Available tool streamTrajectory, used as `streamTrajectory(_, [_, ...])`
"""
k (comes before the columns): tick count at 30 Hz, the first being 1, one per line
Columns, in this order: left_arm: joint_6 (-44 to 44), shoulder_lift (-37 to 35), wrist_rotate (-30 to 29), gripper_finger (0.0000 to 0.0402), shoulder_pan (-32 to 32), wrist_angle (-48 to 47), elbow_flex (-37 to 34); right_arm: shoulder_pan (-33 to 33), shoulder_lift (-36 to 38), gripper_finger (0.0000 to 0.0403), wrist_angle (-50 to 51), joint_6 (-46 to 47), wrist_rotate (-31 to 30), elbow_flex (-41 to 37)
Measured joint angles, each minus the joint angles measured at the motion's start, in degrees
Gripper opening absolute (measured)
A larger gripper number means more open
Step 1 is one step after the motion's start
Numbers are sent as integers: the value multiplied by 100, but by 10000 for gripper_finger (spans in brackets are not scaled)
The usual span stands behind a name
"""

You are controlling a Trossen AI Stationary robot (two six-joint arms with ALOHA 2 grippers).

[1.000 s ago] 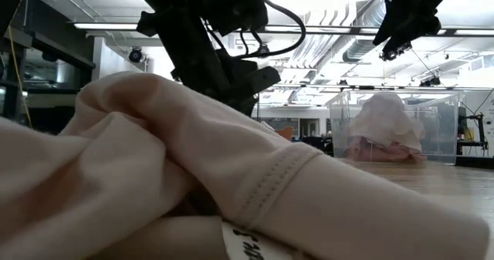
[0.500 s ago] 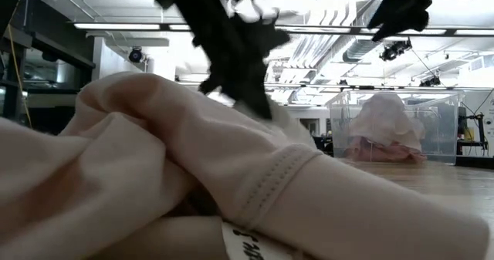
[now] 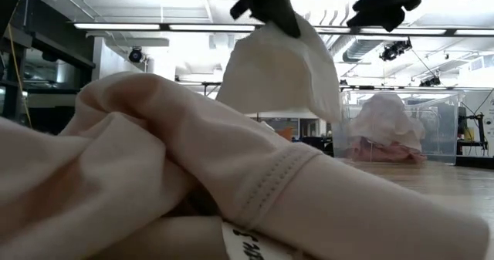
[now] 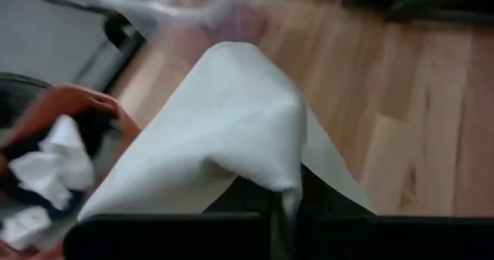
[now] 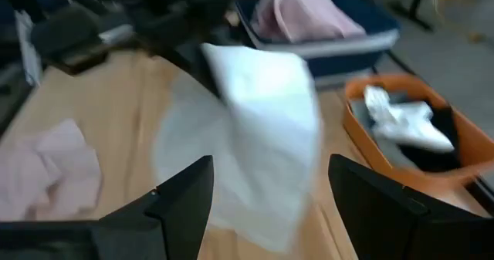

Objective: Pick & Place Cloths
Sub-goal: Put the white underwear into the transparent bin

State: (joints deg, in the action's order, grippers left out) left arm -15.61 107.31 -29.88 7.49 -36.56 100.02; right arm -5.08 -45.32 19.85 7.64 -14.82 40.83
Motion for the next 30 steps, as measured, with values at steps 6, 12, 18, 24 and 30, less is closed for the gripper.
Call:
streamTrajectory(6, [100, 2, -513, 1, 0, 69, 285, -652, -19, 248, -2209, -316, -687, -899])
streamTrajectory(12, [175, 2, -1006, 0, -2, 425, 363, -1236, -239, 248, -4175, -1087, -1967, -1728])
streamTrajectory(18, [539, 4, -972, 0, -2, 975, 366, -1479, -714, 248, -5505, -1888, -2387, -2132])
streamTrajectory(24, [548, 4, -977, 0, -2, 999, 365, -1239, -1133, 253, -5530, -1972, -2281, -2139])
streamTrajectory(30, [515, 4, -989, 4, -88, 995, 365, -945, -1351, 319, -5647, -2142, -1674, -2139])
